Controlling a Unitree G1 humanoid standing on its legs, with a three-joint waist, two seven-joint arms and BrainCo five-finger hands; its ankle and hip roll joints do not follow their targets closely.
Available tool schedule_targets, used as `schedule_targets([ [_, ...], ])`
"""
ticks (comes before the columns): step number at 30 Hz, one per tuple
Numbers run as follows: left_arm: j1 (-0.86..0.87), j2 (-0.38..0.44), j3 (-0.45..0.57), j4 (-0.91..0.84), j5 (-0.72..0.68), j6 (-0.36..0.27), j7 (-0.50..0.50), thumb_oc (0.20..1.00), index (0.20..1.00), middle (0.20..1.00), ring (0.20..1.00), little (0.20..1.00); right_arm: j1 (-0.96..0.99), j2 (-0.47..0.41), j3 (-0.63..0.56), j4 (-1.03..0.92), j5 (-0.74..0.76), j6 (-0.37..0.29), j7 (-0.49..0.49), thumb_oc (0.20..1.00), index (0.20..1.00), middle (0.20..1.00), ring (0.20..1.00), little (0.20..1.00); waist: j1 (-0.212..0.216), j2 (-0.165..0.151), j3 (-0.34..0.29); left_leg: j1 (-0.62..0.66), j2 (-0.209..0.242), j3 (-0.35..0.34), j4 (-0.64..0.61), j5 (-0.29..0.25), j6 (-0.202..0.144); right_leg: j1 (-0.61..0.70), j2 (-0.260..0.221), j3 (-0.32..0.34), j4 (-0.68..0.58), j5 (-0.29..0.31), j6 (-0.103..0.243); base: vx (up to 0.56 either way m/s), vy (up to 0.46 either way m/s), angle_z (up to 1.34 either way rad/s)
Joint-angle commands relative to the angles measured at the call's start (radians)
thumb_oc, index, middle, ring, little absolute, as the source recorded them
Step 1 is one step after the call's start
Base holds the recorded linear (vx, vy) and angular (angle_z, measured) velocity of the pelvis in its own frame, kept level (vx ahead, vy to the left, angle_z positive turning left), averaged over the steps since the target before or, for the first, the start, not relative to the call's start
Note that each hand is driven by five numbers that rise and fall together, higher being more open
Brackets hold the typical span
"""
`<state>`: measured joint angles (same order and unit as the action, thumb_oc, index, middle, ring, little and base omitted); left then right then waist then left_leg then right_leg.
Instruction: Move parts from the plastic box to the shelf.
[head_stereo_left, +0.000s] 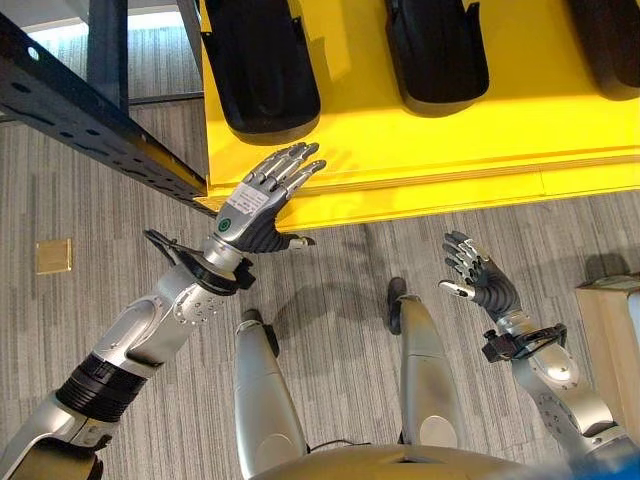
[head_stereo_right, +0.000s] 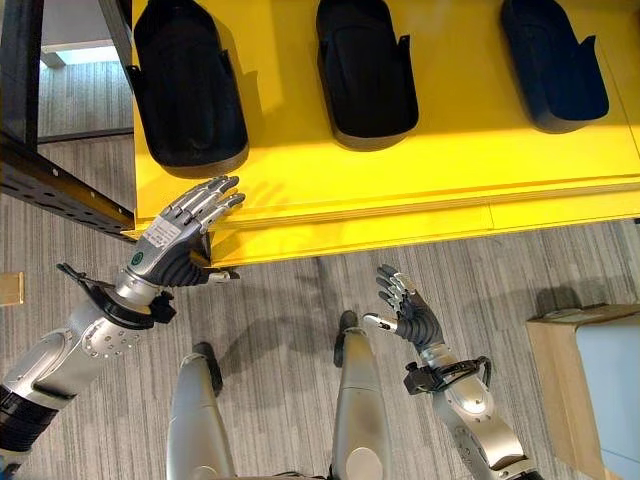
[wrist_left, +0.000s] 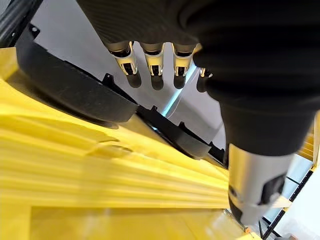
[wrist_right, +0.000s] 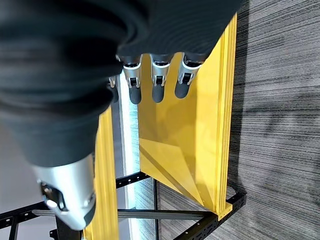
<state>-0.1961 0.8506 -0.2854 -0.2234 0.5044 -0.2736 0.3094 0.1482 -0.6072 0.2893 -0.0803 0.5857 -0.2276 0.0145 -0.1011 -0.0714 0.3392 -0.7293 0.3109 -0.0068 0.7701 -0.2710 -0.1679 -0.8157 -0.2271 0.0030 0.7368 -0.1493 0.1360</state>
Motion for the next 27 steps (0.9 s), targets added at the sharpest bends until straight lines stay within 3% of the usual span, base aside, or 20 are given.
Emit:
schedule_targets([
  [1,0.006,-0.008,-0.043,-0.002,0.037,-0.009,0.004,1.000,1.000,1.000,1.000,1.000,-0.020,-0.024,-0.008,-0.045,-0.005,-0.065,-0.007,1.000,1.000,1.000,1.000,1.000,-0.011,-0.011,-0.042,-0.084,-0.052,0.031,-0.056,0.117,0.092,0.027,-0.001,-0.019,0.003,0.007,-0.038,0.00,0.000,0.00],
  [12,-0.071,-0.081,-0.079,0.126,0.074,0.033,0.027,1.000,1.000,1.000,1.000,1.000,-0.022,-0.020,-0.014,-0.041,-0.002,-0.057,-0.011,1.000,1.000,1.000,1.000,1.000,-0.020,-0.014,-0.044,-0.091,-0.051,0.030,-0.048,0.115,0.092,0.016,0.004,-0.013,0.012,0.004,-0.043,0.01,-0.001,0.00],
  [13,-0.103,-0.099,-0.092,0.155,0.088,0.045,0.038,1.000,1.000,1.000,1.000,1.000,-0.024,-0.018,-0.010,-0.038,0.000,-0.054,-0.013,1.000,1.000,1.000,1.000,1.000,-0.024,-0.014,-0.051,-0.083,-0.048,0.025,-0.040,0.089,0.085,0.022,0.007,-0.011,0.023,-0.021,-0.038,0.09,-0.011,-0.01],
  [16,-0.142,-0.126,-0.113,0.205,0.100,0.064,0.047,1.000,1.000,1.000,1.000,1.000,-0.027,-0.014,-0.008,-0.031,0.001,-0.052,-0.018,1.000,1.000,1.000,1.000,1.000,-0.027,-0.015,-0.048,-0.094,-0.047,0.028,-0.038,0.111,0.092,0.010,0.006,-0.014,0.023,-0.003,-0.045,-0.02,0.001,-0.01],
  [18,-0.181,-0.161,-0.139,0.265,0.101,0.080,0.055,1.000,1.000,1.000,1.000,1.000,-0.029,-0.009,-0.001,-0.024,0.010,-0.047,-0.018,1.000,1.000,1.000,1.000,1.000,-0.031,-0.016,-0.057,-0.084,-0.044,0.024,-0.032,0.085,0.084,0.018,0.010,-0.008,0.033,-0.026,-0.040,0.05,-0.007,-0.05],
  [19,-0.185,-0.163,-0.142,0.269,0.102,0.080,0.057,1.000,1.000,1.000,1.000,1.000,-0.029,-0.009,-0.003,-0.025,0.011,-0.047,-0.018,1.000,1.000,1.000,1.000,1.000,-0.029,-0.017,-0.051,-0.094,-0.044,0.028,-0.034,0.109,0.091,0.009,0.008,-0.011,0.027,-0.005,-0.047,0.01,-0.008,-0.05],
  [22,-0.209,-0.197,-0.161,0.331,0.104,0.105,0.056,1.000,1.000,1.000,1.000,1.000,-0.033,-0.006,0.003,-0.022,0.014,-0.043,-0.017,1.000,1.000,1.000,1.000,1.000,-0.033,-0.017,-0.059,-0.081,-0.043,0.026,-0.032,0.085,0.082,0.018,0.010,-0.010,0.035,-0.027,-0.041,-0.02,-0.002,0.00],
  [23,-0.210,-0.198,-0.161,0.332,0.105,0.104,0.057,1.000,1.000,1.000,1.000,1.000,-0.033,-0.007,0.002,-0.022,0.014,-0.044,-0.017,1.000,1.000,1.000,1.000,1.000,-0.033,-0.018,-0.054,-0.091,-0.043,0.030,-0.034,0.109,0.089,0.010,0.008,-0.013,0.030,-0.006,-0.048,0.00,0.000,0.00],
  [27,-0.216,-0.220,-0.179,0.380,0.106,0.115,0.055,1.000,1.000,1.000,1.000,1.000,-0.036,-0.007,0.004,-0.019,0.013,-0.043,-0.019,1.000,1.000,1.000,1.000,1.000,-0.035,-0.018,-0.054,-0.090,-0.041,0.029,-0.038,0.111,0.087,0.012,0.008,-0.014,0.028,-0.006,-0.048,0.00,0.000,-0.01],
])
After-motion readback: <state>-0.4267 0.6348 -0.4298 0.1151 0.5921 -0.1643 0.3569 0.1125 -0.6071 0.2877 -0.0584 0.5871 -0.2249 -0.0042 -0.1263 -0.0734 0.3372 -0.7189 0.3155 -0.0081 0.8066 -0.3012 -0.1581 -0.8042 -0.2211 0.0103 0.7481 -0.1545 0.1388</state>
